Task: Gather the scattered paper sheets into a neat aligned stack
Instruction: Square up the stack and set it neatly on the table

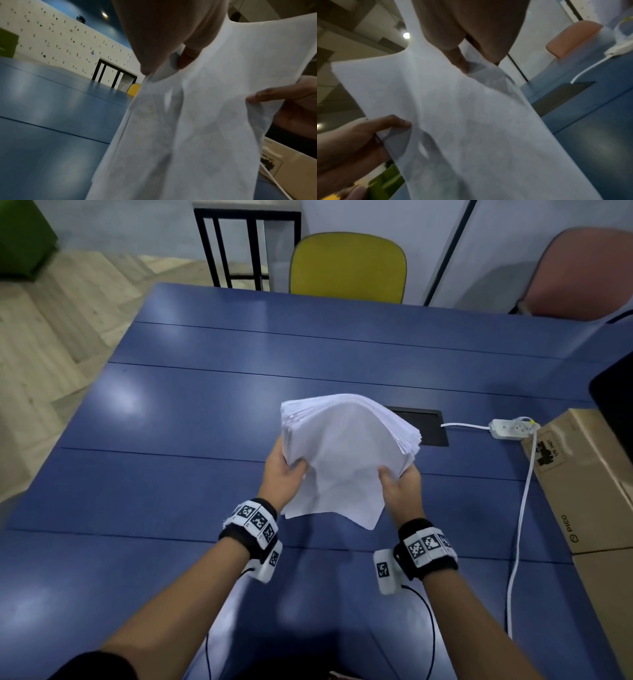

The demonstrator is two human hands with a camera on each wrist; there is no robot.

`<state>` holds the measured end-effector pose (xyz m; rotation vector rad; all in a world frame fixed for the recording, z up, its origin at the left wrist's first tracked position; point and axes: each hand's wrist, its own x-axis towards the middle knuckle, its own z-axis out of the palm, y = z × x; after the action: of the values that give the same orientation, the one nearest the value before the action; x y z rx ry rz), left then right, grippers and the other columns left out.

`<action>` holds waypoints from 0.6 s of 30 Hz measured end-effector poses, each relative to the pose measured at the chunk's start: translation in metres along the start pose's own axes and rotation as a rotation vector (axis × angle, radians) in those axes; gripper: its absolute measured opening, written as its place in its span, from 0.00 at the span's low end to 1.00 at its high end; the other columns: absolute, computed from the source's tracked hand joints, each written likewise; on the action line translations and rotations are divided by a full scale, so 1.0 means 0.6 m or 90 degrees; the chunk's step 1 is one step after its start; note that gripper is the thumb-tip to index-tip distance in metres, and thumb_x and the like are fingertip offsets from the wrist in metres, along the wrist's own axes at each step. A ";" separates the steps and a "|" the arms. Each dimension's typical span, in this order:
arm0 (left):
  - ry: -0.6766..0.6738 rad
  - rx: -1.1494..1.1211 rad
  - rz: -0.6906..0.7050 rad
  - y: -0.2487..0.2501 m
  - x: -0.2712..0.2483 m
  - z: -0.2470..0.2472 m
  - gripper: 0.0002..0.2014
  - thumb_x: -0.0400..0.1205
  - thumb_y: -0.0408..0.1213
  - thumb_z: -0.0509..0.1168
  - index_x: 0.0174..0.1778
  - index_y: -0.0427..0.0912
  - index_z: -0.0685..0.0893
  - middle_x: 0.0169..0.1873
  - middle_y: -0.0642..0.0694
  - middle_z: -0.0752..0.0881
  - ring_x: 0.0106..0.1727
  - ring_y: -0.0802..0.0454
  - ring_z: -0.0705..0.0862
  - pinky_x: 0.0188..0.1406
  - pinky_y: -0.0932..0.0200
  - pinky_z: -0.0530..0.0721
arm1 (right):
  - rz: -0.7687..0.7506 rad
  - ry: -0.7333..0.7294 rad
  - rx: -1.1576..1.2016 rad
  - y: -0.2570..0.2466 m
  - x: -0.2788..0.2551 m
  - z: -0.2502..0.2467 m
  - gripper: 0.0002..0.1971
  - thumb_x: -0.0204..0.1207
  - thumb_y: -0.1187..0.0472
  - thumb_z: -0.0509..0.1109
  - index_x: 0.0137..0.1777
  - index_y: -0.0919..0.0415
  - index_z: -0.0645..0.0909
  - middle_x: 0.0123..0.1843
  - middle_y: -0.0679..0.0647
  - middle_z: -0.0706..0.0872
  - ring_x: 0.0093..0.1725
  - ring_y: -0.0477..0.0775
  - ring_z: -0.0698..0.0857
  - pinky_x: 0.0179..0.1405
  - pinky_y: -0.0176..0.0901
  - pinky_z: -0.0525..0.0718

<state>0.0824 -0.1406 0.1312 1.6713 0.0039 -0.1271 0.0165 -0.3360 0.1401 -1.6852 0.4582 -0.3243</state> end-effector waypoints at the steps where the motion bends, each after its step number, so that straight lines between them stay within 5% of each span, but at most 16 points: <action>1: 0.013 -0.002 0.013 0.003 -0.002 0.002 0.20 0.76 0.21 0.61 0.61 0.44 0.78 0.46 0.55 0.85 0.47 0.59 0.85 0.46 0.71 0.83 | -0.009 0.015 -0.003 -0.003 -0.001 0.003 0.16 0.79 0.75 0.64 0.63 0.60 0.77 0.51 0.48 0.87 0.46 0.36 0.87 0.57 0.42 0.84; 4: 0.016 -0.016 0.054 0.011 -0.010 0.001 0.19 0.79 0.23 0.61 0.63 0.44 0.76 0.53 0.53 0.85 0.53 0.66 0.84 0.55 0.68 0.82 | -0.024 0.058 0.018 -0.005 -0.010 0.010 0.14 0.79 0.74 0.65 0.62 0.63 0.77 0.52 0.53 0.87 0.51 0.48 0.86 0.57 0.44 0.83; 8: -0.005 -0.022 0.004 -0.030 -0.011 -0.015 0.29 0.71 0.30 0.68 0.70 0.45 0.73 0.62 0.45 0.84 0.64 0.49 0.83 0.62 0.53 0.83 | 0.038 0.025 0.052 0.023 -0.022 0.017 0.15 0.74 0.78 0.66 0.57 0.64 0.77 0.47 0.54 0.86 0.41 0.39 0.87 0.41 0.29 0.84; 11: -0.010 -0.001 -0.053 -0.058 -0.012 -0.009 0.30 0.66 0.29 0.72 0.66 0.43 0.76 0.57 0.44 0.87 0.59 0.47 0.86 0.57 0.46 0.86 | 0.166 0.037 0.070 0.060 -0.016 0.029 0.14 0.74 0.77 0.69 0.58 0.68 0.77 0.45 0.51 0.85 0.42 0.49 0.86 0.31 0.22 0.81; 15: -0.014 0.007 -0.051 -0.036 0.003 -0.001 0.22 0.71 0.22 0.71 0.51 0.54 0.82 0.46 0.56 0.88 0.44 0.68 0.87 0.48 0.59 0.82 | 0.206 0.053 0.089 0.074 0.005 0.016 0.18 0.70 0.75 0.76 0.59 0.73 0.79 0.51 0.60 0.88 0.48 0.58 0.89 0.38 0.33 0.87; 18: -0.189 0.095 0.016 0.025 0.021 -0.029 0.24 0.70 0.21 0.72 0.52 0.56 0.81 0.45 0.57 0.87 0.41 0.73 0.85 0.46 0.68 0.81 | 0.132 0.017 0.128 0.051 0.018 -0.044 0.16 0.65 0.81 0.76 0.51 0.66 0.84 0.46 0.56 0.91 0.43 0.50 0.89 0.46 0.46 0.86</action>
<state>0.0974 -0.1258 0.1465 1.7865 -0.2556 -0.3634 0.0104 -0.3683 0.1135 -1.4265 0.5943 -0.2325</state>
